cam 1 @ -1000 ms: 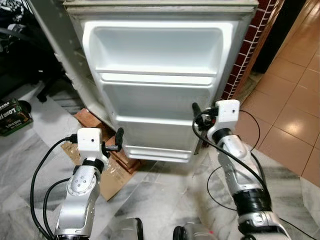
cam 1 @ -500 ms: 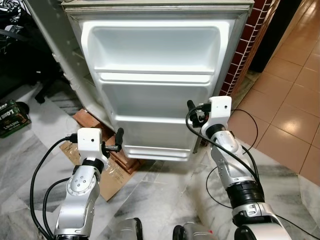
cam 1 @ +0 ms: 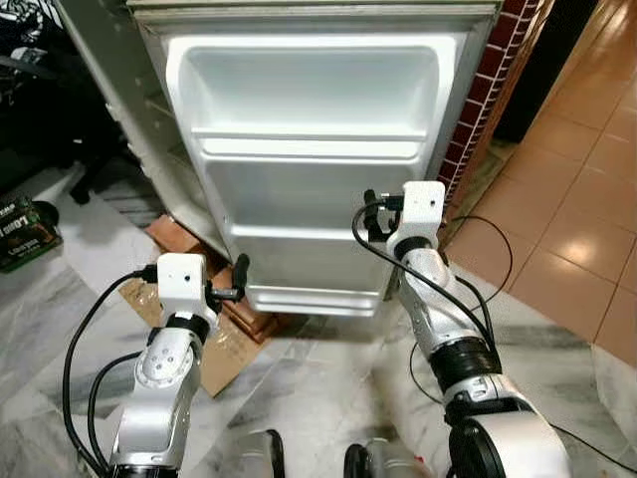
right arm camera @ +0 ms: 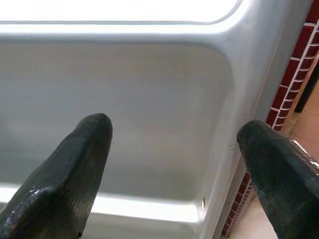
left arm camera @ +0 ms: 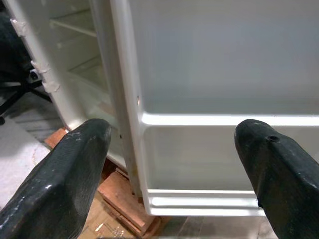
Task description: Restocking fridge
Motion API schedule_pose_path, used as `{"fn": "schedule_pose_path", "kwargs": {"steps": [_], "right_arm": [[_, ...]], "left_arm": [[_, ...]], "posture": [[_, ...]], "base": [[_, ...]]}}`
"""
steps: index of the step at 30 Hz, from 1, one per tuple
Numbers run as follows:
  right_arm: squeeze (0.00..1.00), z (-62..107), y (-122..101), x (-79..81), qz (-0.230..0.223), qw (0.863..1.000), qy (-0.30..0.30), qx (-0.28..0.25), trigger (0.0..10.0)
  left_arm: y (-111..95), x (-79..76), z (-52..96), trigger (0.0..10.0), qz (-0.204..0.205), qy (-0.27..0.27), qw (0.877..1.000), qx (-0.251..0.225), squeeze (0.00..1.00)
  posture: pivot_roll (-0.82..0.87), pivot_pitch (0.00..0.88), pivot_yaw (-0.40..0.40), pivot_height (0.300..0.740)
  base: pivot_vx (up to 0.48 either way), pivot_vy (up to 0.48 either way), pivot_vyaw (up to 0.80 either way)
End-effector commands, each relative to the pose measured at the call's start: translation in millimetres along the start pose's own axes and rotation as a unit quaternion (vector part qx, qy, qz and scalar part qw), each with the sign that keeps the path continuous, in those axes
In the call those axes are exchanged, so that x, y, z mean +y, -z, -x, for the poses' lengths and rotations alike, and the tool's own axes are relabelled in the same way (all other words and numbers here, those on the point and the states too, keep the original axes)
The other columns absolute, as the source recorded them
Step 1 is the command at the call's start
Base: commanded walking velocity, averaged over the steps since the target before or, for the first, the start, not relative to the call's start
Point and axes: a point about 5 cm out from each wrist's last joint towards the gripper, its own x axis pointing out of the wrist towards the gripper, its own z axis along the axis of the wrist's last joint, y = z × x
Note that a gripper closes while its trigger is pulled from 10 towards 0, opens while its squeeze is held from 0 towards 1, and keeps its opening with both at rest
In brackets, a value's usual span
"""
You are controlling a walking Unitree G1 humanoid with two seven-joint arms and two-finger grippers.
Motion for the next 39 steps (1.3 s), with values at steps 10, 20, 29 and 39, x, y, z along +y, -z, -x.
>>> {"fn": "schedule_pose_path", "kwargs": {"steps": [10, 20, 29, 39], "right_arm": [[0.38, -8.7, -18.2, -30.4, 0.021, 0.996, 0.077, -0.044, 10.0], [0.0, -20.6, -35.5, -7.8, -0.085, 0.994, -0.024, -0.058, 9.3], [0.0, -11.5, -45.3, 11.7, -0.146, 0.971, -0.173, -0.082, 2.0], [0.0, 20.0, -47.5, -9.7, -0.165, 0.936, -0.3, -0.085, 4.3]], "left_arm": [[-1.1, 3.5, 3.0, 10.0, -0.009, -0.005, 1.0, 0.003, 0.0], [-4.2, 8.7, 2.0, 10.0, -0.013, -0.011, 1.0, 0.0, 0.0], [-5.8, 7.8, -0.2, 10.0, -0.011, -0.012, 1.0, -0.003, 0.0], [-4.4, 6.0, -3.4, 10.0, -0.013, -0.005, 1.0, -0.003, 0.0]], "posture": [[0.05, 0.149, 0.057, 0.74], [0.06, 0.158, 0.062, 0.74], [0.05, 0.148, 0.058, 0.74], [0.03, 0.118, 0.066, 0.74]], "base": [[0.0, 0.0, 0.0], [0.0, 0.0, 0.0], [0.0, 0.0, 0.0], [0.0, 0.0, 0.0]]}}
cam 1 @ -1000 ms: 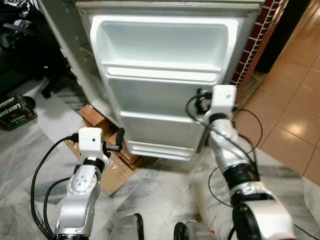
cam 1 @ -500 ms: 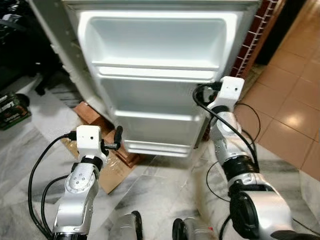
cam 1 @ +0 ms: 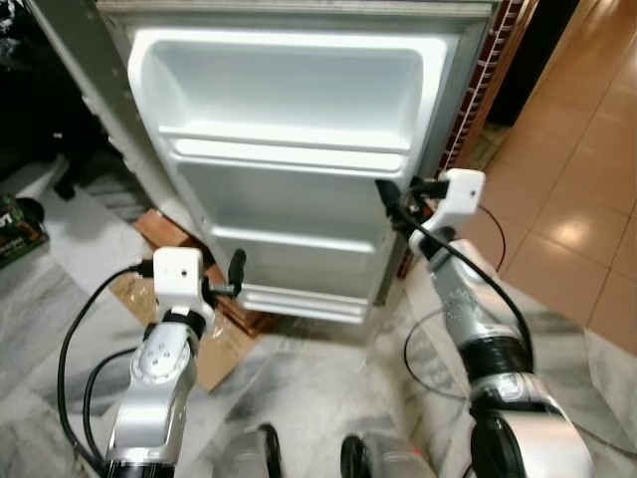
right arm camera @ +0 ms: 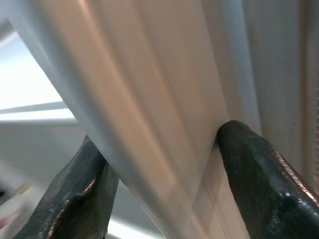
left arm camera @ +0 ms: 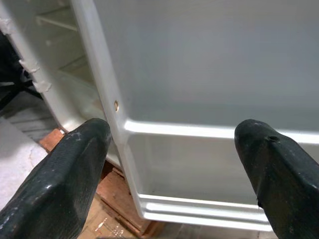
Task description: Restocking fridge
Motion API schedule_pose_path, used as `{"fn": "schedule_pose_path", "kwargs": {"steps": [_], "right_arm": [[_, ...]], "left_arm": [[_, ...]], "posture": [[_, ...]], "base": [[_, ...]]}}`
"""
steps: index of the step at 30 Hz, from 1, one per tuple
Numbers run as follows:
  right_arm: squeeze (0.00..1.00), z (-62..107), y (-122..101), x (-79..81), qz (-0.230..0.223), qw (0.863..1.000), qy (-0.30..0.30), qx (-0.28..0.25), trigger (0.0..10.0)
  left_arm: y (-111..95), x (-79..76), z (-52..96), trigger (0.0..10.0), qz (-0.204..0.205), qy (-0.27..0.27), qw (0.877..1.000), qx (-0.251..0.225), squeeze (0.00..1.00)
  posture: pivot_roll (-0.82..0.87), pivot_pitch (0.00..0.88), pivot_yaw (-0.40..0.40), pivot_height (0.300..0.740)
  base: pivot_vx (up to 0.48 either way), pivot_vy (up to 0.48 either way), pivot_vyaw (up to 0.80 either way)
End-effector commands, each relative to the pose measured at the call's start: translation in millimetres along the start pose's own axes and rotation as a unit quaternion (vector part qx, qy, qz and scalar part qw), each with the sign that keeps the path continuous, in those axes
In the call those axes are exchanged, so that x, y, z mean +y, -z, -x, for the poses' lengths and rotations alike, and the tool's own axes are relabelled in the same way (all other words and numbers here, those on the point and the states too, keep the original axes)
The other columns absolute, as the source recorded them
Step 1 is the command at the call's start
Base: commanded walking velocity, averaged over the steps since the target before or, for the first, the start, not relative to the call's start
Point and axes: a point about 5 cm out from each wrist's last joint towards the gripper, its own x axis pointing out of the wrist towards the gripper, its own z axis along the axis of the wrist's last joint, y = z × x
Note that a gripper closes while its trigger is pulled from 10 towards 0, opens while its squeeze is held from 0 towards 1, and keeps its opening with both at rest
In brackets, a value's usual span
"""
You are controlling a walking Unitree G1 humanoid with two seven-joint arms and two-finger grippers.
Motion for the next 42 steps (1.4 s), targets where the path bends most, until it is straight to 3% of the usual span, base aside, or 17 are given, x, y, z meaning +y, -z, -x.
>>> {"fn": "schedule_pose_path", "kwargs": {"steps": [1, 3, 4, 5, 6, 8, 15, 16, 18, 21, 24, 42], "right_arm": [[0.0, -10.2, -22.4, 32.6, 0.003, 0.993, -0.111, -0.041, 4.3], [0.0, 2.5, -24.9, 37.9, 0.0, 0.987, -0.157, -0.028, 4.5], [0.0, 8.1, -24.9, 39.8, 0.002, 0.984, -0.175, -0.02, 6.4], [0.0, 11.7, -24.7, 41.2, 0.004, 0.982, -0.187, -0.013, 6.4], [0.0, 16.4, -23.8, 42.3, 0.005, 0.98, -0.198, -0.006, 8.4], [0.0, 21.3, -22.6, 43.4, 0.006, 0.978, -0.208, 0.001, 8.9], [0.0, 34.2, -23.9, 46.1, -0.002, 0.974, -0.225, 0.02, 9.2], [0.0, 37.0, -25.4, 48.0, -0.006, 0.972, -0.232, 0.023, 8.7], [0.0, 39.7, -26.9, 50.0, -0.011, 0.97, -0.24, 0.026, 8.7], [0.0, 50.4, -28.5, 56.7, -0.026, 0.959, -0.278, 0.044, 9.9], [0.0, 58.5, -26.8, 58.6, -0.028, 0.952, -0.298, 0.062, 10.0], [0.0, 62.5, -22.1, 53.6, -0.019, 0.961, -0.265, 0.082, 10.0]], "left_arm": [[1.8, 2.8, -0.2, 10.0, -0.005, -0.002, 1.0, 0.003, 0.0], [1.5, 1.4, -2.5, 10.0, -0.003, 0.003, 1.0, 0.004, 0.0], [1.5, 0.0, -3.6, 10.0, -0.004, 0.004, 1.0, 0.005, 0.0], [1.6, -0.8, -4.4, 10.0, -0.004, 0.005, 1.0, 0.006, 0.0], [1.8, -2.2, -5.1, 10.0, -0.005, 0.007, 1.0, 0.007, 0.0], [2.0, -3.8, -5.9, 10.0, -0.005, 0.011, 1.0, 0.007, 0.0], [1.5, -6.2, -7.7, 10.0, -0.005, 0.019, 1.0, 0.004, 0.0], [1.5, -6.2, -8.0, 10.0, -0.005, 0.019, 1.0, 0.004, 0.0], [1.5, -6.2, -8.5, 10.0, -0.006, 0.02, 1.0, 0.004, 0.0], [1.4, -5.9, -9.0, 10.0, -0.006, 0.019, 1.0, 0.004, 0.0], [2.0, -5.8, -9.0, 10.0, -0.007, 0.019, 1.0, 0.004, 0.0], [2.5, -7.4, -11.2, 10.0, -0.007, 0.022, 1.0, 0.002, 0.0]], "posture": [[0.03, 0.118, 0.066, 0.74], [0.03, 0.114, 0.07, 0.74], [0.02, 0.112, 0.072, 0.74], [0.02, 0.112, 0.073, 0.74], [0.02, 0.111, 0.076, 0.74], [0.02, 0.11, 0.078, 0.74], [0.01, 0.106, 0.083, 0.74], [0.01, 0.105, 0.084, 0.74], [0.01, 0.105, 0.082, 0.74], [0.01, 0.104, 0.081, 0.74], [0.01, 0.104, 0.079, 0.74], [0.0, 0.101, 0.084, 0.74]], "base": [[0.0, 0.0, 0.0], [0.0, 0.0, 0.0], [0.0, 0.0, 0.0], [0.0, 0.0, 0.0], [0.0, 0.0, 0.0], [0.0, 0.0, 0.0], [0.0, 0.0, 0.0], [0.0, 0.0, 0.0], [0.0, 0.0, 0.0], [0.0, 0.0, 0.0], [-0.263, 0.0, 0.0], [-0.029, 0.0, 0.0]]}}
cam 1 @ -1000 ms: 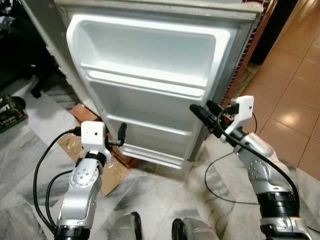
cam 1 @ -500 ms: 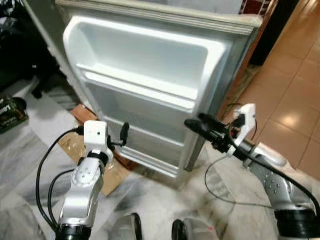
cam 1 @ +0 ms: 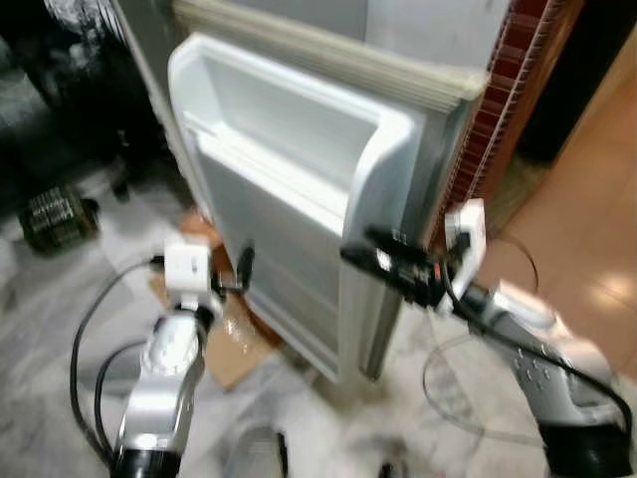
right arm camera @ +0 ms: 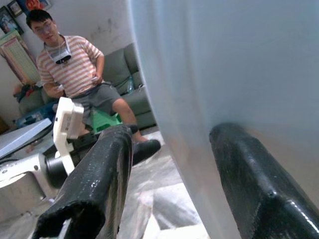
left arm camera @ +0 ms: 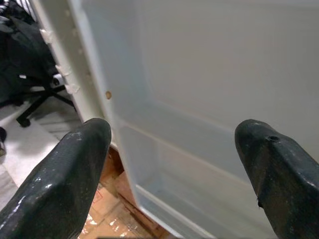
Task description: Restocking fridge
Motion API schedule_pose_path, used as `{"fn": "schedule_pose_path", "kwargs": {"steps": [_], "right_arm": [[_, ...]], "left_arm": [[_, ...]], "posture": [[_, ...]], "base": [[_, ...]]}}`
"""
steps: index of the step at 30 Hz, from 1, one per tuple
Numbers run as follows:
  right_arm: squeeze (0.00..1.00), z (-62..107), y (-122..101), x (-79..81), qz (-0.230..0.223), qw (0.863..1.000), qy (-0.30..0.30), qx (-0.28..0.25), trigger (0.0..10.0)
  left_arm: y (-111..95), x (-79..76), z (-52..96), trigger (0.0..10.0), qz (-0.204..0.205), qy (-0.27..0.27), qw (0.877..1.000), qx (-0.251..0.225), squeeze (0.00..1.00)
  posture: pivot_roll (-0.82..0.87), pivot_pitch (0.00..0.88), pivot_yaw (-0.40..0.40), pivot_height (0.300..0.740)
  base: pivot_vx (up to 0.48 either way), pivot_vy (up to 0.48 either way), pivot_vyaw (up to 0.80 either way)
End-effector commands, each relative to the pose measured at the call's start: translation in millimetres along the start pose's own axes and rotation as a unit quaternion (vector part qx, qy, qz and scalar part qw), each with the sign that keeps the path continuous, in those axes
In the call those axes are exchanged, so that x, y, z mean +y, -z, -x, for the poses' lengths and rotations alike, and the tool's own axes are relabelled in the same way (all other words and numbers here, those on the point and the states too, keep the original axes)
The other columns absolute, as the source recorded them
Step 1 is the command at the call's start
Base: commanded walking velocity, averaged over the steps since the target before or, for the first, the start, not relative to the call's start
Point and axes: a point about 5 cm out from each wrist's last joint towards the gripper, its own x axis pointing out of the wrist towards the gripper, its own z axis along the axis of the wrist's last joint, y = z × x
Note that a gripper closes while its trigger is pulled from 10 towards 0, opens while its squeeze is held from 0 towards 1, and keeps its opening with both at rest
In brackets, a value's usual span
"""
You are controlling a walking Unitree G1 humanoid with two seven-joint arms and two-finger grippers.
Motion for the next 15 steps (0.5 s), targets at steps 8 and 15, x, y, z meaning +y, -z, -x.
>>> {"fn": "schedule_pose_path", "kwargs": {"steps": [8, 15], "right_arm": [[0.0, -2.1, -2.9, 0.2, 0.017, 1.0, 0.006, -0.005, 10.0], [0.0, 3.4, 6.0, -5.3, 0.021, 1.0, 0.02, 0.012, 8.8]], "left_arm": [[-3.6, 3.4, -1.8, 10.0, -0.007, -0.004, 1.0, -0.007, 0.0], [-3.2, 3.9, -2.2, 10.0, -0.007, -0.004, 1.0, -0.006, 0.0]], "posture": [[0.0, 0.102, 0.085, 0.74], [0.0, 0.102, 0.085, 0.74]], "base": [[0.0, 0.0, 0.0], [0.0, 0.0, 0.0]]}}
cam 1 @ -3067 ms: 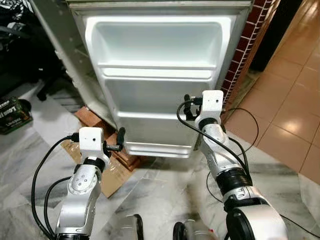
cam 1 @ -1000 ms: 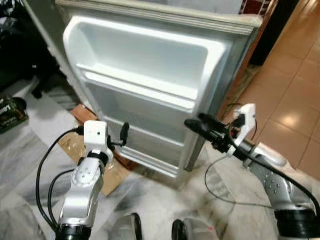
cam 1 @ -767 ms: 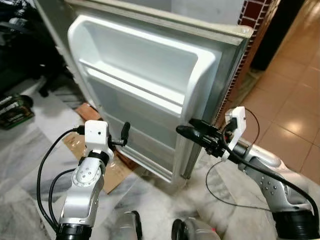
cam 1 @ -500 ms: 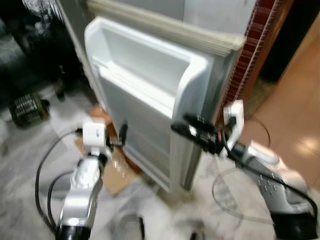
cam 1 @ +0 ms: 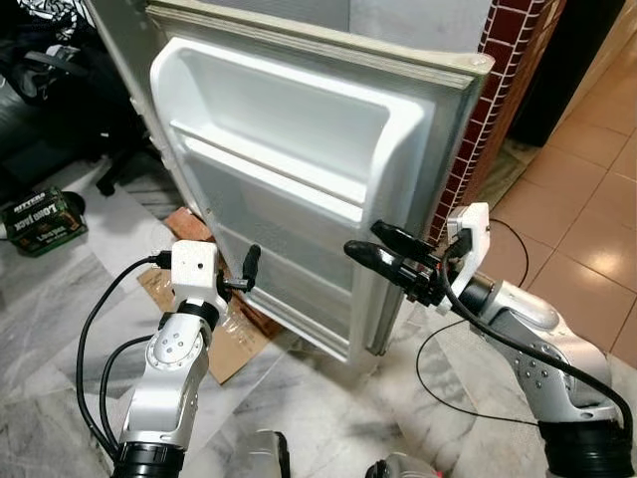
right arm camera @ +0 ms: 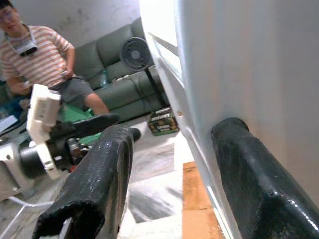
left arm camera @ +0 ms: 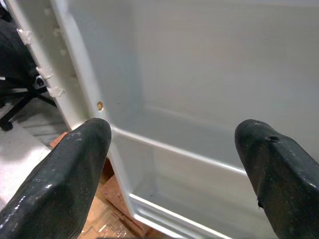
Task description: Restocking fridge
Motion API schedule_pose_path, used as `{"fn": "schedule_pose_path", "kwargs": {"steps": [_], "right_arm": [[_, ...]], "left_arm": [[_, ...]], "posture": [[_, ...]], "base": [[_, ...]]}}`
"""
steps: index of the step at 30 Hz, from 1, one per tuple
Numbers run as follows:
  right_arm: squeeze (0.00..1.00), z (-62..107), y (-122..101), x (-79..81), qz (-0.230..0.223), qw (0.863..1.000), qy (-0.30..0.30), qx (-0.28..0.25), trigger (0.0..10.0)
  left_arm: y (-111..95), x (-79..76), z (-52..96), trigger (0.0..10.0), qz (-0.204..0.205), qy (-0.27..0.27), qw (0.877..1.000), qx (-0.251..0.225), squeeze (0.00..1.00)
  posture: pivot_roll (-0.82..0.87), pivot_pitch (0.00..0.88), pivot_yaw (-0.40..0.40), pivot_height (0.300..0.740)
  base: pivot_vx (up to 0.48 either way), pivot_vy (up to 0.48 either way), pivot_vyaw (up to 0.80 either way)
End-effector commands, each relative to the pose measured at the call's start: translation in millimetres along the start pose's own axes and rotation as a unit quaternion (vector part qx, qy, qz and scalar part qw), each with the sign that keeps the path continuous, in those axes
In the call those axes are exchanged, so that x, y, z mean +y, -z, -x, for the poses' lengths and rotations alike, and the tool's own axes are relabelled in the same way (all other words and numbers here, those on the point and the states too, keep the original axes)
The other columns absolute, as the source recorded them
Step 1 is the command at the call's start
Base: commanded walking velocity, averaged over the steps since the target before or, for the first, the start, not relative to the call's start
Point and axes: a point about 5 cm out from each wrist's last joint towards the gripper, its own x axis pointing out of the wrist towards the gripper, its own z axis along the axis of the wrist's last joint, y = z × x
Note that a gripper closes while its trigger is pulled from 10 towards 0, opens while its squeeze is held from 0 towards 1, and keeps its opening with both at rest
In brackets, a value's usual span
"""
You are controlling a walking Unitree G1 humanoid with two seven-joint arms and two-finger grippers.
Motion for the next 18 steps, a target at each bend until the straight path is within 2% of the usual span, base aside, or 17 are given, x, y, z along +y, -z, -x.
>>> {"fn": "schedule_pose_path", "kwargs": {"steps": [1, 3, 4, 6, 7, 8, 9, 11, 13, 18], "right_arm": [[0.0, -1.2, 6.9, 4.0, -0.01, 1.0, -0.014, 0.01, 8.0], [0.0, -0.6, 8.9, 3.4, -0.007, 1.0, -0.012, 0.014, 7.6], [0.0, -1.1, 9.1, 2.8, -0.007, 1.0, -0.01, 0.013, 8.9], [0.0, -1.9, 9.4, 2.0, -0.007, 1.0, -0.006, 0.012, 8.9], [0.0, -5.2, 7.9, 0.3, 0.009, 1.0, 0.009, 0.008, 8.3], [0.0, -8.7, 6.5, -2.6, 0.019, 0.999, 0.029, 0.001, 9.1], [0.0, -10.1, 6.0, -4.2, 0.02, 0.999, 0.038, -0.003, 9.1], [0.0, -15.7, 4.0, -11.2, 0.033, 0.996, 0.082, -0.016, 10.0], [0.0, -20.9, 2.8, -15.0, 0.038, 0.993, 0.111, -0.027, 10.0], [0.0, -28.2, 4.5, -15.2, 0.054, 0.989, 0.135, -0.031, 10.0]], "left_arm": [[2.0, 4.4, 1.1, 10.0, -0.006, -0.006, 1.0, 0.003, 0.0], [2.1, 4.6, 0.8, 10.0, -0.007, -0.007, 1.0, 0.004, 0.0], [1.9, 4.5, 0.7, 10.0, -0.005, -0.007, 1.0, 0.003, 0.0], [1.7, 4.3, 0.7, 10.0, -0.003, -0.007, 1.0, 0.003, 0.0], [1.5, 4.5, 0.6, 10.0, -0.004, -0.007, 1.0, 0.002, 0.0], [1.4, 4.7, 0.4, 10.0, -0.005, -0.007, 1.0, 0.002, 0.0], [1.4, 4.8, 0.2, 10.0, -0.005, -0.007, 1.0, 0.002, 0.0], [1.3, 5.1, -0.1, 10.0, -0.006, -0.007, 1.0, 0.001, 0.0], [0.8, 5.2, -0.6, 10.0, -0.006, -0.008, 1.0, 0.0, 0.0], [0.9, 5.4, -0.5, 10.0, -0.006, -0.008, 1.0, 0.0, 0.0]], "posture": [[0.0, 0.102, 0.085, 0.74], [0.0, 0.102, 0.086, 0.74], [0.0, 0.102, 0.086, 0.74], [0.0, 0.102, 0.086, 0.74], [0.0, 0.101, 0.087, 0.74], [0.0, 0.099, 0.088, 0.74], [0.0, 0.096, 0.087, 0.74], [0.0, 0.095, 0.087, 0.74], [0.0, 0.091, 0.085, 0.74], [0.01, 0.089, 0.083, 0.74]], "base": [[0.0, 0.0, 0.0], [0.0, 0.0, 0.0], [0.0, 0.0, 0.0], [0.0, 0.0, 0.0], [0.0, 0.0, 0.0], [0.0, 0.0, 0.0], [0.0, 0.0, 0.0], [0.0, 0.0, 0.0], [0.0, 0.0, 0.0], [0.0, 0.0, 0.0]]}}
